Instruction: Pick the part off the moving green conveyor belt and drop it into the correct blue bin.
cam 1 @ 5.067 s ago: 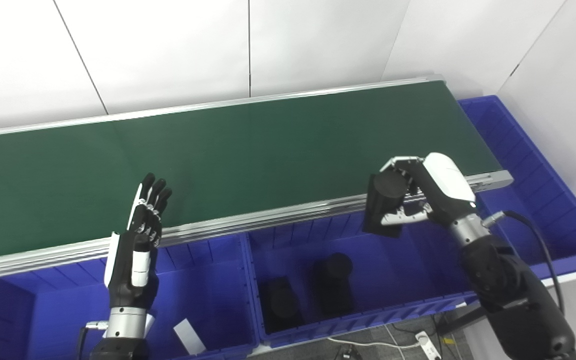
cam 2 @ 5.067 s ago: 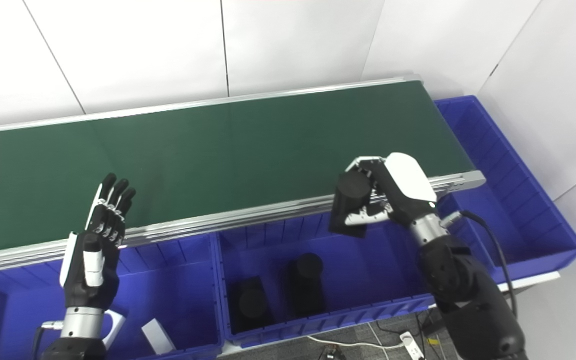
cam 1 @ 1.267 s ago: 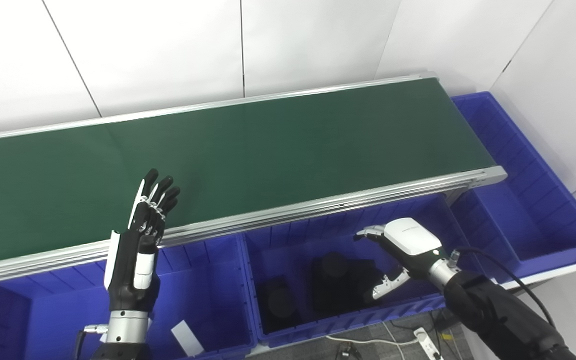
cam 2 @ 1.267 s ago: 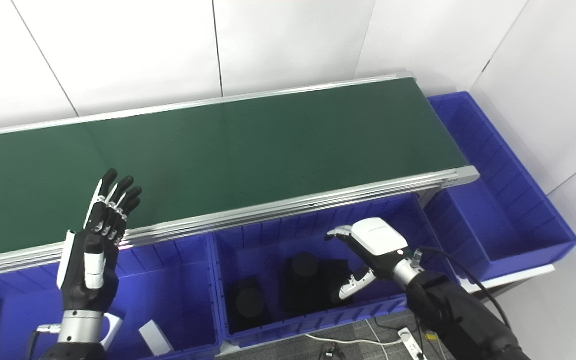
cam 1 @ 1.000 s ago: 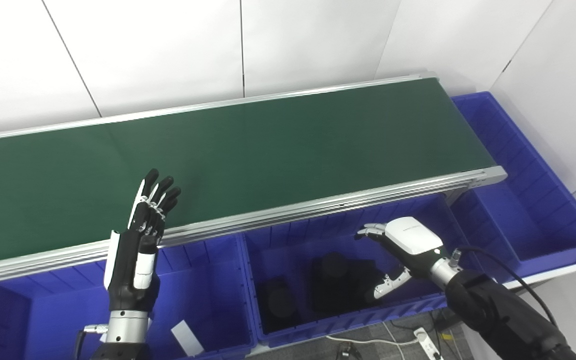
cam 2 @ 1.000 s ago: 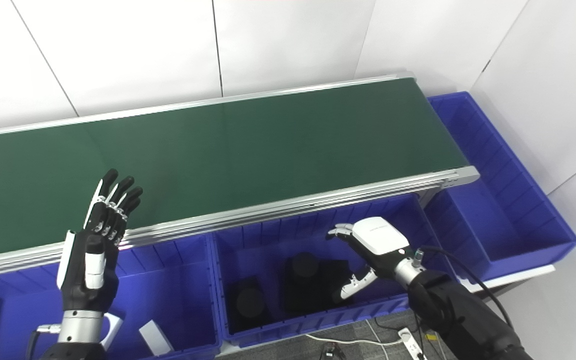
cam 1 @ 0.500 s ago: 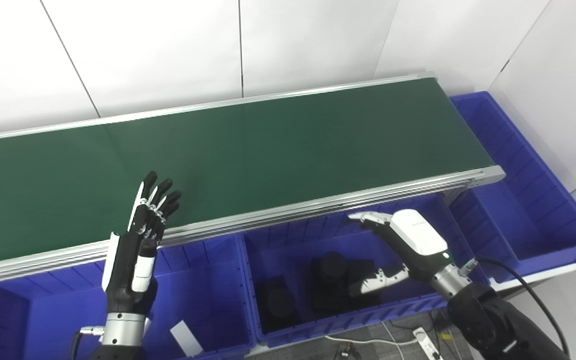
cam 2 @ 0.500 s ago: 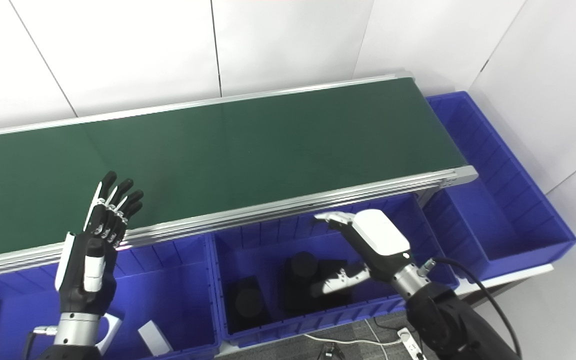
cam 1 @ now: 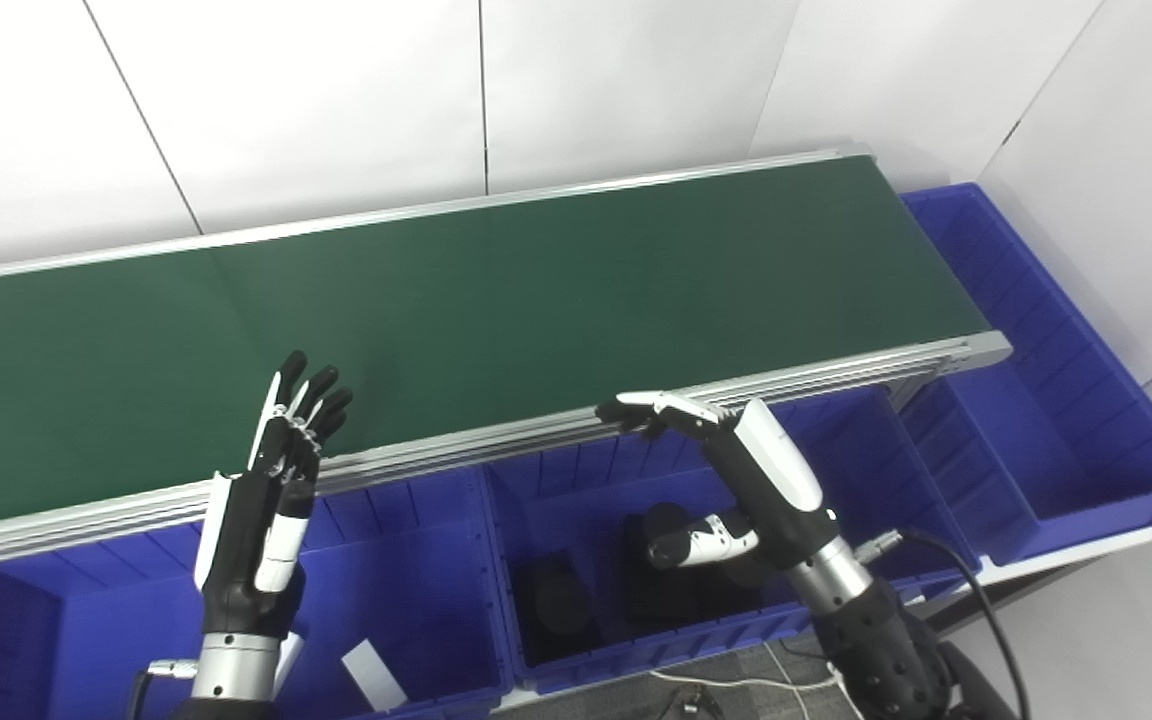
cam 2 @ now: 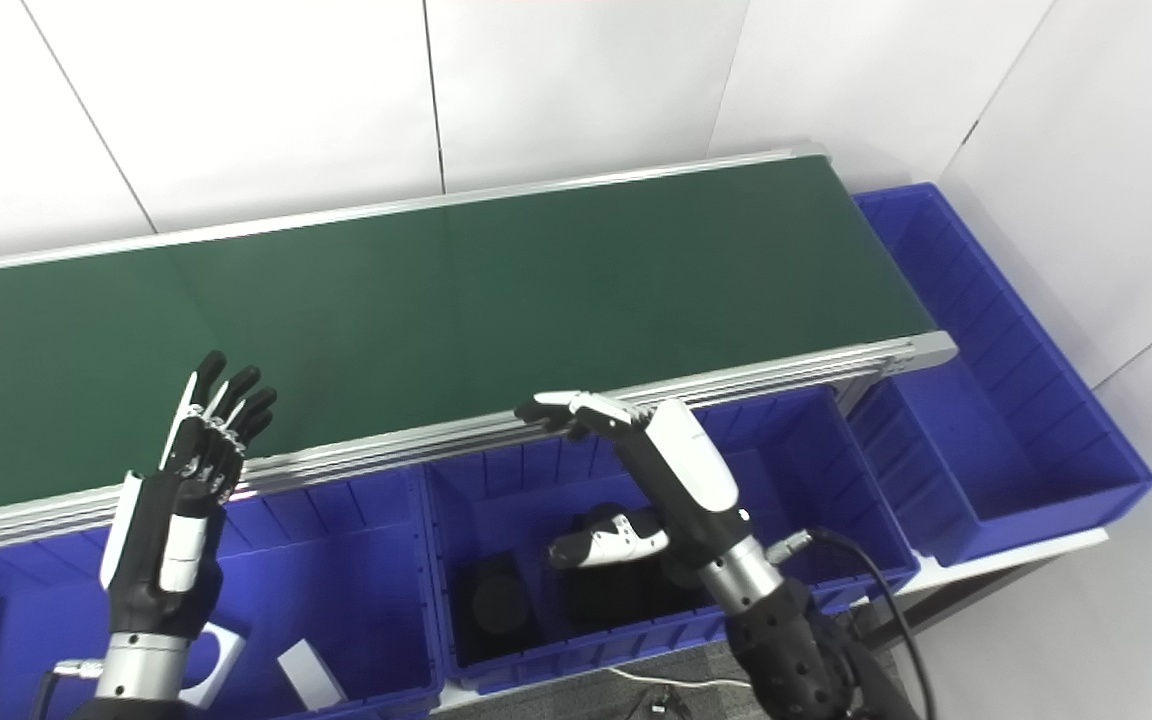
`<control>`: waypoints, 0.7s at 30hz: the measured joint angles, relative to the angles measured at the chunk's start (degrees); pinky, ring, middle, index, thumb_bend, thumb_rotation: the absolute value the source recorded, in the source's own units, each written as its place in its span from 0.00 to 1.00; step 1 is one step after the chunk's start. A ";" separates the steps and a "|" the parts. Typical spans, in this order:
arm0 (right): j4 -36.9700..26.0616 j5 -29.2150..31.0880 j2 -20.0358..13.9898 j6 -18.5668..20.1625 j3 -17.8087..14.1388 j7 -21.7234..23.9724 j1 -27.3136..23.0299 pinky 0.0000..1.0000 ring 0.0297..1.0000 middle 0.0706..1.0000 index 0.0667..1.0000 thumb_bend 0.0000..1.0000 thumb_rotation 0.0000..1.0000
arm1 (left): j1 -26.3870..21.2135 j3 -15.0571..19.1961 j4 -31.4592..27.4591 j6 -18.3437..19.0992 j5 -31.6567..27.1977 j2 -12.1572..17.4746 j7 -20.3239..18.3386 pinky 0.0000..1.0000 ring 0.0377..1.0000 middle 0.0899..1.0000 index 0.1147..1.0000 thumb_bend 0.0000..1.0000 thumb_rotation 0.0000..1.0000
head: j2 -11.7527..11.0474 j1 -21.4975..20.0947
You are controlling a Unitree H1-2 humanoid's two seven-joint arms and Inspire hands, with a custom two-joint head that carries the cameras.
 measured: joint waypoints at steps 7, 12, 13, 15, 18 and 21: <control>7.82 7.99 8.40 -0.91 0.06 -2.23 -2.35 0.73 0.80 0.84 0.83 1.00 1.00 | -0.09 -0.46 3.84 -4.60 1.52 0.57 -0.01 0.92 0.91 0.94 0.98 0.65 0.87 | -3.42 5.09; 13.69 9.92 9.93 -1.05 3.34 -5.72 -1.78 0.71 0.79 0.83 0.82 1.00 1.00 | 0.45 -0.81 6.21 -6.09 2.90 0.39 0.26 0.91 0.91 0.93 0.97 0.71 0.87 | -6.06 7.91; 14.18 10.00 9.67 -1.05 3.96 -6.06 -1.73 0.71 0.79 0.83 0.82 1.00 1.00 | 0.57 -0.93 6.29 -6.13 3.33 0.35 0.27 0.92 0.91 0.94 0.97 0.72 0.87 | -6.06 7.91; 14.60 10.05 8.94 -1.05 4.99 -6.89 -1.73 0.71 0.78 0.83 0.82 1.00 0.99 | 0.83 -1.10 6.82 -6.20 3.36 0.26 0.27 0.92 0.92 0.94 0.96 0.72 0.87 | -6.59 8.44; 15.47 10.06 8.05 -1.05 6.15 -8.64 -1.94 0.71 0.78 0.83 0.82 1.00 1.00 | 1.60 -1.22 7.95 -6.21 3.41 0.24 0.31 0.91 0.91 0.94 0.96 0.73 0.86 | -7.12 9.40; 16.52 10.25 7.31 -1.05 7.19 -9.56 -1.75 0.73 0.79 0.83 0.82 1.00 0.98 | 2.51 -1.53 7.98 -6.21 4.53 0.20 0.92 0.90 0.90 0.93 0.95 0.71 0.87 | -7.38 10.02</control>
